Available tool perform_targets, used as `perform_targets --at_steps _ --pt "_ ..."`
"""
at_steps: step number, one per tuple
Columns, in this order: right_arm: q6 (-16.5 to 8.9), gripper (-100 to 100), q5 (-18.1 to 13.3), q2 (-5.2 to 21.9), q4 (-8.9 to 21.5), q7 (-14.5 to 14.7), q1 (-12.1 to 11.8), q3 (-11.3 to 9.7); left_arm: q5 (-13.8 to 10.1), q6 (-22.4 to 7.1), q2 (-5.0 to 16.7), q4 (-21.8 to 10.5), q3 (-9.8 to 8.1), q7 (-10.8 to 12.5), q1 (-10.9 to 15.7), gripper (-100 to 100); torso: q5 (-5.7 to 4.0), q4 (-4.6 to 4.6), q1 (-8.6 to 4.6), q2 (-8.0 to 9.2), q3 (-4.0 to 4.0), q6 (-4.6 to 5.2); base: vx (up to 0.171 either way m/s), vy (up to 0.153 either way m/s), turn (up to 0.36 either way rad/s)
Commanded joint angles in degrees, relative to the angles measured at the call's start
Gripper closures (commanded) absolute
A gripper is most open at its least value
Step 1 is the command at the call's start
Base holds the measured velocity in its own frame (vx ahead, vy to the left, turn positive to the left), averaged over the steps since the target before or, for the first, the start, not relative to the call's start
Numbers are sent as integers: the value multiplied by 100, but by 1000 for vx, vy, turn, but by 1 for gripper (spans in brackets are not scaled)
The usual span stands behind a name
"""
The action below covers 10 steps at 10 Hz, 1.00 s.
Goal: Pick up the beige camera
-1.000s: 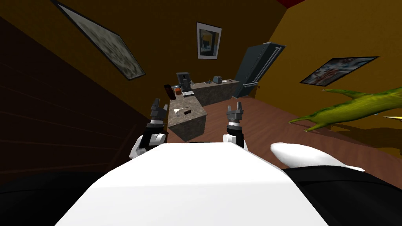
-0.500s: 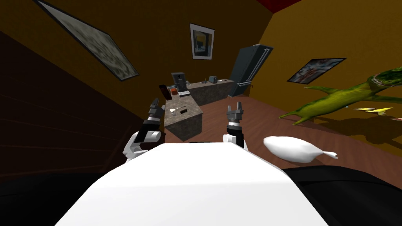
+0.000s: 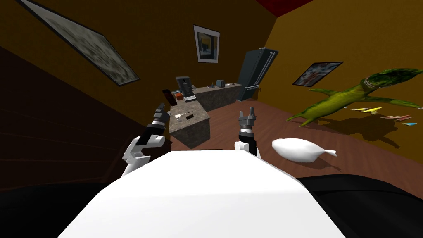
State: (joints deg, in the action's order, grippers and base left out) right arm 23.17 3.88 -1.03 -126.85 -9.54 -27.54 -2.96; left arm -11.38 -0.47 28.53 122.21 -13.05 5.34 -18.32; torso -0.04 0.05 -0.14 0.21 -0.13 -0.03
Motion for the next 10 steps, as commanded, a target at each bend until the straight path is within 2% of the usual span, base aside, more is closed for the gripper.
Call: perform_targets --at_steps 1,2,3,4,5,6,8,9,10 --pt "0 0 0 0 0 0 0 0 -18 -189 18 31 -30 0 -11 -100 0 0 0 0 0 0 -25 -27 12" --pt "0 0 0 0 0 0 0 0 -143 -397 193 -93 -192 12 92 -100 2 -1 8 -6 3 -1 -35 -53 -125" --pt "0 0 0 0 0 0 0 0 -143 -548 193 -93 -192 12 92 -100 1 -2 2 -7 4 3 -29 -62 -85" --pt "0 0 0 0 0 0 0 0 -268 -720 364 -224 -352 27 192 -100 0 -2 -2 -8 4 0 -37 -58 -125" --pt "0 0 0 0 0 0 0 0 -268 -914 364 -224 -352 27 192 -100 -1 -1 -2 -6 3 3 -28 -53 -70" --pt "0 0 0 0 0 0 0 0 -393 -1076 533 -362 -508 45 291 -100 0 -2 1 -8 4 0 -27 -71 -141" --pt "0 0 0 0 0 0 -1 0 -393 -1299 533 -362 -508 45 291 -100 0 -2 -1 -10 6 0 -15 -43 -24" --pt "0 0 0 0 0 0 -1 1 -518 -1516 699 -510 -660 67 386 -100 2 -3 8 -14 8 -1 -2 -56 -131" --pt "0 0 0 0 0 0 0 0 -518 -1643 699 -510 -660 67 386 -100 1 -4 1 -16 9 2 -5 -53 -67"
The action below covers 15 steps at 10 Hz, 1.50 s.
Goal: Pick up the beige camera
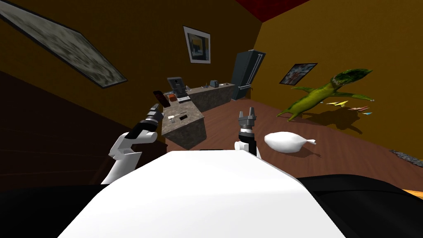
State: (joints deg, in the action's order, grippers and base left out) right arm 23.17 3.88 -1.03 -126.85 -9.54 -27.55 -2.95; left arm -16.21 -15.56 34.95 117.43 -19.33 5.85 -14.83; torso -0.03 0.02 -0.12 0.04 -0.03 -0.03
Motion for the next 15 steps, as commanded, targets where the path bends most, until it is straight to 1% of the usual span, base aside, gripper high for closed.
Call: perform_targets --at_steps 1,2,3,4,5,6,7,8,9,10,11,12,14,15 --pt "0 0 0 0 0 0 0 0 -35 -180 56 -32 -32 16 38 -100 0 0 0 0 0 0 -4 -23 10" --pt "0 0 0 0 0 0 0 0 -158 -387 216 -189 -178 41 130 -100 2 0 9 0 0 -1 -4 -38 -105" --pt "0 0 0 0 0 0 0 0 -158 -520 216 -189 -178 41 130 -100 2 0 7 -1 1 2 2 -42 -81" --pt "0 0 0 0 0 0 0 0 -158 -580 216 -189 -178 41 130 -100 1 0 5 -2 1 -1 7 -22 1" --pt "0 0 0 0 0 0 0 0 -279 -793 366 -356 -317 71 219 -100 2 0 10 -2 1 -2 6 -46 -97" --pt "0 0 0 0 0 0 0 0 -279 -936 366 -356 -317 71 219 -100 2 -1 4 -4 2 2 8 -50 -83" --pt "0 0 0 0 0 0 0 0 -398 -1133 509 -533 -449 104 302 -100 0 -1 2 -4 2 0 34 -64 -106" --pt "0 0 0 0 0 0 0 0 -398 -1304 509 -533 -449 104 302 -100 0 -2 -3 -12 7 1 33 -46 -55" --pt "0 0 0 0 0 0 -1 0 -398 -1406 509 -533 -449 104 302 -100 0 -3 2 -13 7 -1 12 -17 3" --pt "0 0 0 0 0 0 -1 1 -514 -1619 642 -719 -572 141 380 -100 3 -2 11 -7 5 -2 27 -36 -96" --pt "0 0 0 0 0 0 0 0 -514 -1781 642 -719 -572 141 380 -100 2 -2 8 -11 6 1 28 -41 -59" --pt "0 0 0 0 0 0 -1 0 -627 -1976 764 -912 -687 181 453 -100 2 -3 5 -11 6 -1 57 -59 -88" --pt "0 0 0 0 0 0 -1 0 -627 -2257 764 -912 -687 181 453 -100 1 -5 4 -20 12 -2 36 -25 -29" --pt "0 0 0 1 0 0 -1 1 -737 -2442 871 -1113 -794 226 521 -100 3 -3 13 -11 7 -2 47 -24 -91"
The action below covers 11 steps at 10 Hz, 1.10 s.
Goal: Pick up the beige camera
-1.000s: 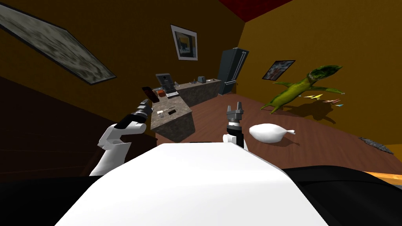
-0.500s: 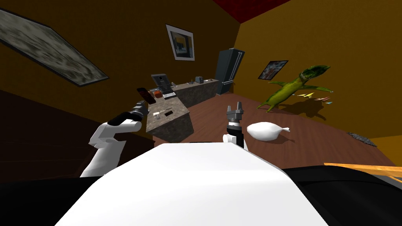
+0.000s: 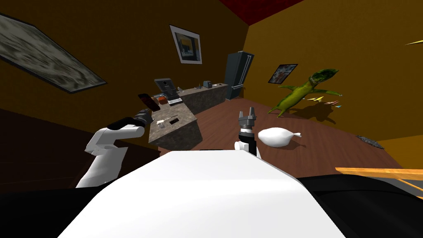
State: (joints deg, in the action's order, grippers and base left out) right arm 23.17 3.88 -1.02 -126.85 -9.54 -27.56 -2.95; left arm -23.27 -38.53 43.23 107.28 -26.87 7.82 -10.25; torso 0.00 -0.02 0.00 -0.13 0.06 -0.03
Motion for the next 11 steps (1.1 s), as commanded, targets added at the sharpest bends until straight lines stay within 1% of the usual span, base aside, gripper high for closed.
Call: perform_targets --at_steps 1,2,3,5,6,7,8,9,10,11 --pt "0 0 0 0 0 0 0 0 -31 -286 44 -98 -39 29 63 -100 0 0 0 0 0 0 48 -28 -47" --pt "0 0 0 0 0 0 0 0 -31 -391 44 -98 -39 29 63 -100 0 -1 -2 -1 1 -2 20 -14 4" --pt "0 0 0 0 0 0 0 0 -137 -582 136 -305 -137 76 126 -100 1 1 2 7 -3 -3 47 -34 -87" --pt "0 0 0 0 0 0 0 0 -137 -823 136 -305 -137 76 126 -100 -1 -1 -2 -2 2 -2 43 -16 -21" --pt "0 0 0 0 0 0 0 1 -239 -1045 213 -516 -227 127 184 -100 1 0 4 4 -2 -3 72 -18 -74" --pt "0 0 0 0 0 0 0 0 -239 -1193 213 -517 -227 127 184 -100 1 -1 2 -6 4 -1 74 -22 -42" --pt "0 0 0 0 0 0 -1 0 -239 -1256 213 -517 -227 127 184 -100 1 -3 1 -9 6 -1 31 -12 4" --pt "0 0 0 0 0 0 0 0 -337 -1452 274 -731 -309 180 237 -100 1 -1 3 1 1 -2 71 -24 -68" --pt "0 0 0 0 0 0 0 0 -337 -1632 274 -731 -309 180 237 -100 0 -2 -1 -8 5 -1 79 -13 -45" --pt "0 0 0 0 0 0 -1 0 -431 -1820 319 -945 -384 235 286 -100 1 -3 2 -11 7 -2 105 -20 -65"
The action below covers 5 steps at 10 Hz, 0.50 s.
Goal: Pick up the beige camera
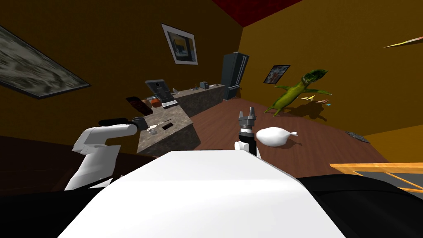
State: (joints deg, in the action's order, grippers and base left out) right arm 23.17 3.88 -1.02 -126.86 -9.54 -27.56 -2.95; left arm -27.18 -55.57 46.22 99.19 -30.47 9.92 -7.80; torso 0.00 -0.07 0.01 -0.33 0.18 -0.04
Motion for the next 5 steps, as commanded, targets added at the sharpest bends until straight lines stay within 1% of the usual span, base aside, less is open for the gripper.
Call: perform_targets --at_steps 1,2,3,4,5 --pt "0 0 0 0 0 0 0 0 -40 -286 19 -137 -24 25 41 -100 0 0 0 0 0 0 90 -25 -29" --pt "0 0 0 0 0 0 0 0 -40 -411 19 -137 -24 25 41 -100 0 0 -3 3 -1 -1 35 -8 5" --pt "0 0 0 0 0 0 1 0 -131 -602 51 -349 -92 82 85 -100 0 3 2 18 -9 -1 65 -5 -65" --pt "0 0 0 0 0 0 1 0 -131 -776 51 -349 -92 82 85 -100 1 3 4 13 -7 1 79 -5 -38" --pt "0 0 0 0 0 0 0 0 -131 -833 51 -349 -92 82 85 -100 1 2 4 10 -5 -1 43 -1 9"
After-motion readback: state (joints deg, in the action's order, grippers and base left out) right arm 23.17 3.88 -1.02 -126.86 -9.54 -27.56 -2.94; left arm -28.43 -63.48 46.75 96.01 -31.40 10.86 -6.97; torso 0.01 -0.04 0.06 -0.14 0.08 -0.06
